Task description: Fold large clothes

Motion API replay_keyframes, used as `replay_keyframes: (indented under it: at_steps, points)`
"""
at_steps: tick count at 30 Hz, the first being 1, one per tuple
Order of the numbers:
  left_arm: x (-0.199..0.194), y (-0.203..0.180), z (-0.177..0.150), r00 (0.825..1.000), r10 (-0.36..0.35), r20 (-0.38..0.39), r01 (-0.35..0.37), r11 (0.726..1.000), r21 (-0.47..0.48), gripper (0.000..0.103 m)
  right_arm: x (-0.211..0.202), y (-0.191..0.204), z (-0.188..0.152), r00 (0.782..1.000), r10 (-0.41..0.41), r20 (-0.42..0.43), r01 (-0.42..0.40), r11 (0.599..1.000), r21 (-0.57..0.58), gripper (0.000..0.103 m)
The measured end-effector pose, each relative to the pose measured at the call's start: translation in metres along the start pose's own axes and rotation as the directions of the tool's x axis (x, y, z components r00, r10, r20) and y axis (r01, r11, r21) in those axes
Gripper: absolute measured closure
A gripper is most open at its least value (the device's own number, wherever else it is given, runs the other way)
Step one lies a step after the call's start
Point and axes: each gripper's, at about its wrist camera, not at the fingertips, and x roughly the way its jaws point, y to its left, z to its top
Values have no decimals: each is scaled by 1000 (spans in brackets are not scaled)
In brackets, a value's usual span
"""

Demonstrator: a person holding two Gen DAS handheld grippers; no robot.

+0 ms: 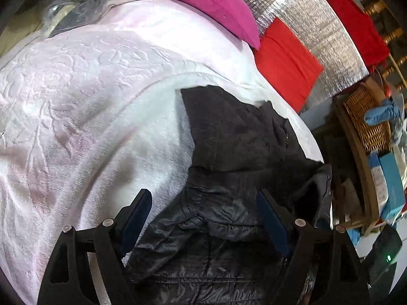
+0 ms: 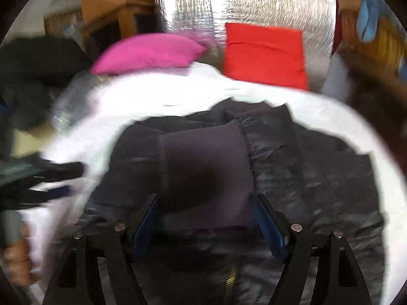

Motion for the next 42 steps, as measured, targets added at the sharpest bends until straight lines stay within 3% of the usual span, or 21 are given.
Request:
replay_keyframes:
  at_steps: [2,4,9,11,16,18,20,22,24,26,29,31,34,35,37,38,39,42]
  points:
    - [2,-7,-2,1000,6,-4,-6,1000,30,19,3,-9,2,999,-45,1,45,999,23,25]
    - [4,-13,-4,1000,17,-4,-16,998,62,19,0,-35,4,1000,-21,4,20,992,123,27]
    - [13,-20,-5,1000,26,-10,-26,996,80,19,-6,-129,7,1000,2,-23,6,943,333,28]
    - [18,-24,-6,999,31,-14,-30,996,86,19,-6,-169,3,999,19,-39,-1,913,408,28]
    - [25,-33,-7,998,64,-1,-63,992,112,19,-5,-269,-21,994,110,-11,-78,764,640,28]
    - [26,-36,-7,998,68,10,-69,990,120,20,1,-293,-31,963,258,81,-239,670,702,28]
    - [27,-39,-7,997,69,27,-72,989,132,20,8,-307,-40,901,389,194,-396,548,737,28]
    - [30,-43,-7,997,68,35,-72,986,150,34,15,-315,-44,854,451,260,-474,467,746,27]
    - [34,-46,-7,996,84,38,-90,982,166,53,24,-319,-46,836,476,274,-494,432,755,27]
    - [38,-47,-7,994,102,41,-107,979,175,53,32,-323,-45,834,475,283,-495,413,764,26]
    - [40,-46,-5,994,102,38,-107,980,169,53,34,-327,-43,788,501,357,-563,355,746,26]
    - [39,-43,-2,995,95,37,-100,982,159,53,25,-330,-44,756,495,429,-616,316,721,14]
    - [41,-40,0,995,95,35,-99,983,153,53,17,-331,-41,761,448,469,-626,317,713,6]
    - [42,-40,0,995,96,35,-100,983,153,53,18,-332,-38,778,443,446,-606,344,717,6]
    - [44,-40,0,994,100,37,-105,982,156,53,28,-323,-31,844,423,330,-510,439,740,6]
    - [45,-41,0,994,104,37,-109,981,159,53,34,-318,-29,864,416,285,-473,472,744,7]
    - [46,-42,0,993,110,36,-115,980,164,53,40,-315,-29,878,410,245,-440,495,750,9]
    - [47,-44,-1,991,129,42,-135,974,181,53,58,-309,-29,912,379,158,-355,535,767,32]
